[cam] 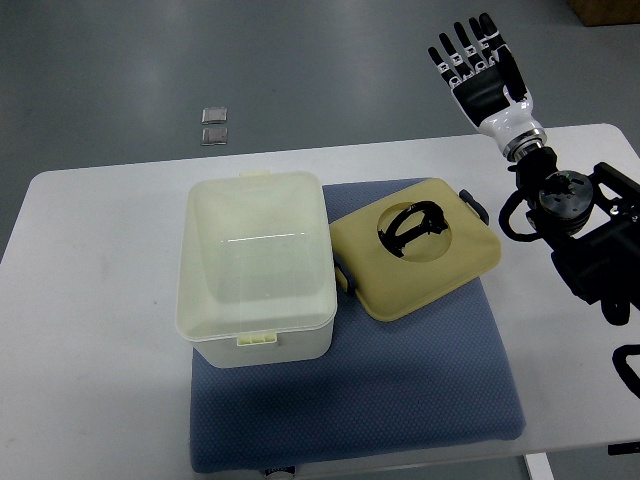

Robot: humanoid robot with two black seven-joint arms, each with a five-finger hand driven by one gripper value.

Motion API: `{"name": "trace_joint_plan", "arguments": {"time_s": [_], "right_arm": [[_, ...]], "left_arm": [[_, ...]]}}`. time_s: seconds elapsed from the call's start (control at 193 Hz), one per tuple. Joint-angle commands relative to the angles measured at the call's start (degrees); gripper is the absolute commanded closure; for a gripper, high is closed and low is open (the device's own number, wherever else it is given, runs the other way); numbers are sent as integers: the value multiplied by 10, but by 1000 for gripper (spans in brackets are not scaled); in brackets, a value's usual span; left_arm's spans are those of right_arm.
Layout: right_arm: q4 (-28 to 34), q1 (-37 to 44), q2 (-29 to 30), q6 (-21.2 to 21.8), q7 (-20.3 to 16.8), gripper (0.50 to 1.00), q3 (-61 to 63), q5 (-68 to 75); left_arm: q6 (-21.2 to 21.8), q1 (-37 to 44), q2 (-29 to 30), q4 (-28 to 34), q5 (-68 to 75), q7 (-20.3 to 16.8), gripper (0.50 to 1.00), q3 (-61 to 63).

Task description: Open white storage box with right hand

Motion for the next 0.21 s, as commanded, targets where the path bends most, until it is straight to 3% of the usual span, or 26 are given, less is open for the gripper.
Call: {"name": "trace_joint_plan", "arguments": {"time_s": [0.0,0.207], "right_arm": [[-1,-10,3,0,5,546,5,-5],[-3,-21,1,0,5,546,0,-12]], "left_arm": [[0,0,0,1,0,0,500,0],[0,0,0,0,0,0,500,0]]}}
